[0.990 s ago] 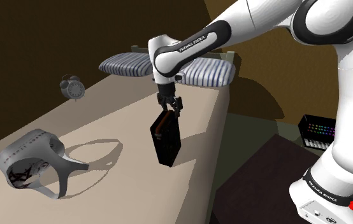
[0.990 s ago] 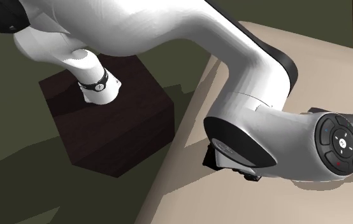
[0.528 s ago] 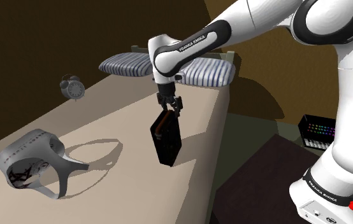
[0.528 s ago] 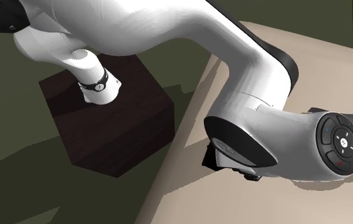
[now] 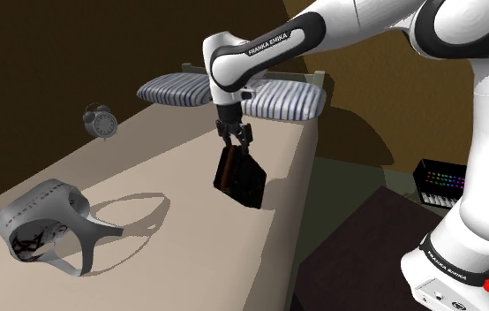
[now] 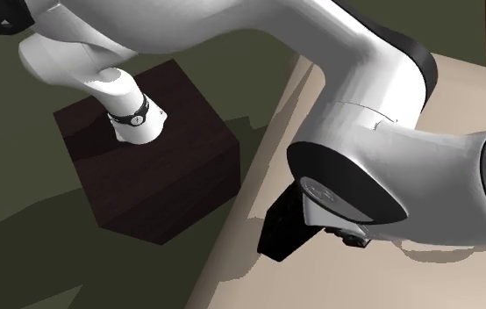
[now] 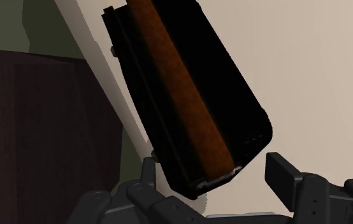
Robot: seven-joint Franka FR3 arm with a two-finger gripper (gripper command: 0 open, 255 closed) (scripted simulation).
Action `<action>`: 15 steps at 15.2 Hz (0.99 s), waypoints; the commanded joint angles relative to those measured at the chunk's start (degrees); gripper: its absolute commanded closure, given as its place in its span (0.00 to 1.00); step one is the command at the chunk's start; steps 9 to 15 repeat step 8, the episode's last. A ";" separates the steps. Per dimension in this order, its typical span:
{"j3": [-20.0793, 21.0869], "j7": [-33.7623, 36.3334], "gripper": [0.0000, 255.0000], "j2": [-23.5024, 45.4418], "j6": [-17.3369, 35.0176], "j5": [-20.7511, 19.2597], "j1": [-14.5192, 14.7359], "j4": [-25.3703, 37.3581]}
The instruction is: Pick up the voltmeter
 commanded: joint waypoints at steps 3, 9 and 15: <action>0.22 -0.21 1.00 -1.01 -2.76 0.45 -0.10 2.00; 0.37 -0.29 1.00 -1.61 -4.92 0.74 -0.10 3.62; 0.37 -0.29 1.00 -1.61 -4.92 0.74 -0.10 3.62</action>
